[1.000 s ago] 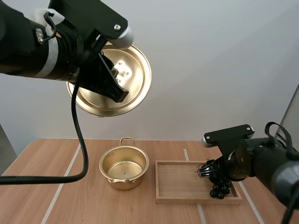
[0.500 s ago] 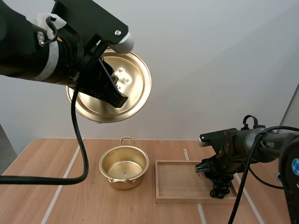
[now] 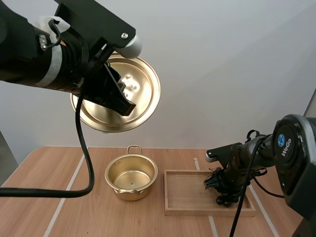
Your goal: Open the lid, put the grape in the pot, and close it
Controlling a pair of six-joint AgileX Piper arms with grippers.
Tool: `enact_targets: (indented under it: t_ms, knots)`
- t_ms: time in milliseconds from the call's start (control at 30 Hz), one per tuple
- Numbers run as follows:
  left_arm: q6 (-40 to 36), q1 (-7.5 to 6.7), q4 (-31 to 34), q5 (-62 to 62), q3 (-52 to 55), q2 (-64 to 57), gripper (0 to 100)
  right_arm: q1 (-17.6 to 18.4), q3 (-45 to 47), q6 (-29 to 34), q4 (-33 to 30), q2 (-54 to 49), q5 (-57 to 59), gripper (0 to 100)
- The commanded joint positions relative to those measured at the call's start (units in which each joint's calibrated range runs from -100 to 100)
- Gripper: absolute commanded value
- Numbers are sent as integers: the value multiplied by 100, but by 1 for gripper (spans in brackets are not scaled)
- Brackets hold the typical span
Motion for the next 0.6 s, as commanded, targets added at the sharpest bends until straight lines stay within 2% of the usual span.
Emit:
enact_targets:
  t_ms: [0,200,433,467,567]
  knots:
    - [-72,-16,-34,-64,-44,-28,0,-10,50,-29,-33,125,144,0]
    - [-72,-16,-34,-96,-170,-28,0,-10,50,-29,2,-403,221,0]
    - [-317,-16,-34,-49,-1235,-28,0,25,50,-38,185,-2116,219,0]
    - [-328,-16,-34,-49,-1372,-28,0,53,50,-94,185,-2254,221,0]
    - [-401,-16,-34,27,-1947,-42,0,440,50,-687,295,-2988,263,0]
